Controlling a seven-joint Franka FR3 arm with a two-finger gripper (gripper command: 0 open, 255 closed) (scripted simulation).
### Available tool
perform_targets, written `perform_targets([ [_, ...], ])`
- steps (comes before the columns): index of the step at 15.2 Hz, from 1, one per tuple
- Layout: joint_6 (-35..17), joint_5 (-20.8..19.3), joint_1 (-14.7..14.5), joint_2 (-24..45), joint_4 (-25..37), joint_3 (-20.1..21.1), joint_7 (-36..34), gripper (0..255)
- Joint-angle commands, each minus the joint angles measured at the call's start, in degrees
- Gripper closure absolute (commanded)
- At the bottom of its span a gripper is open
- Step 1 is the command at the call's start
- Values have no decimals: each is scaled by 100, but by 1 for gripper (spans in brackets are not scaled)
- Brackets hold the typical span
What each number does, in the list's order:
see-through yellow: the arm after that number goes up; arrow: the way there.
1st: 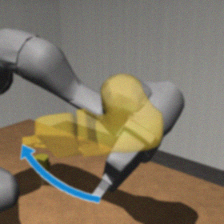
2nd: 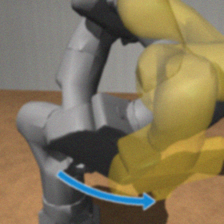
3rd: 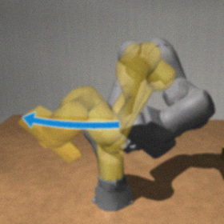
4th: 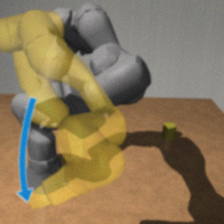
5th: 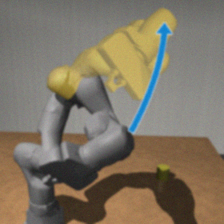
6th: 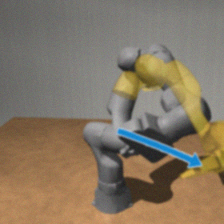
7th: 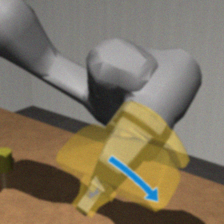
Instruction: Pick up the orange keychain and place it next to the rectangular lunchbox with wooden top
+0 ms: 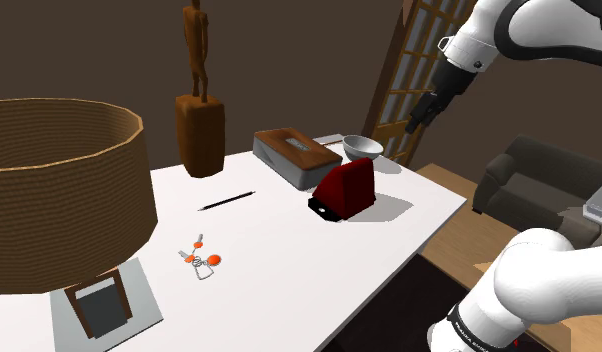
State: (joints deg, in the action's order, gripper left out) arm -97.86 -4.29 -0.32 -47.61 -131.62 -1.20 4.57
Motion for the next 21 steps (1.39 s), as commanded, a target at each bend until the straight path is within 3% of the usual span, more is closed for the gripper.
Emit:
perform_targets([
  [1,0,0,0,0,0,0,0,0],
  [11,-1276,542,-377,391,-760,1021,-1027,0],
  [21,-2639,791,-588,1504,-834,2167,-2115,0],
])
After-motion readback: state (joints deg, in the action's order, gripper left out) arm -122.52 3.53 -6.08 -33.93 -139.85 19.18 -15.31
